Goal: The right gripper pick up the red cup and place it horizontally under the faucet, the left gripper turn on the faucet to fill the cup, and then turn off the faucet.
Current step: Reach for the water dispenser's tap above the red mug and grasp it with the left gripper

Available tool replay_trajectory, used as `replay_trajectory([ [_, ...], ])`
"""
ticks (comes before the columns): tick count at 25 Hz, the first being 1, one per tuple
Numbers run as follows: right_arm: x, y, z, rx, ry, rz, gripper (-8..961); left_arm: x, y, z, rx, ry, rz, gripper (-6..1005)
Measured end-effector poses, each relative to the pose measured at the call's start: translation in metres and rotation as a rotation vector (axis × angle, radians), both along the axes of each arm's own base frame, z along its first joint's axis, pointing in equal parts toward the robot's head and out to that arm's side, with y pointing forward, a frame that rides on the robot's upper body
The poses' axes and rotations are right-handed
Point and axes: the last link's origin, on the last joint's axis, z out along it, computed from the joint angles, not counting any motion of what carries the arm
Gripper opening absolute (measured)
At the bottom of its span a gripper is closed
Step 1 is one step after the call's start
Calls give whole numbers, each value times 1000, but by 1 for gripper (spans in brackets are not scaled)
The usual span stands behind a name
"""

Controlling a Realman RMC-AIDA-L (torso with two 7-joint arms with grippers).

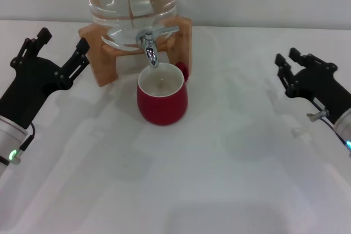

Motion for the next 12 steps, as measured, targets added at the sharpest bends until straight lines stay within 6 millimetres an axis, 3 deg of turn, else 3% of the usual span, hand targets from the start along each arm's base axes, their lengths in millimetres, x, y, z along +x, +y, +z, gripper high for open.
replay_trajectory([
  [12, 11, -16, 15, 111, -26, 41, 346, 2, -1, 0, 8, 7, -23, 874],
])
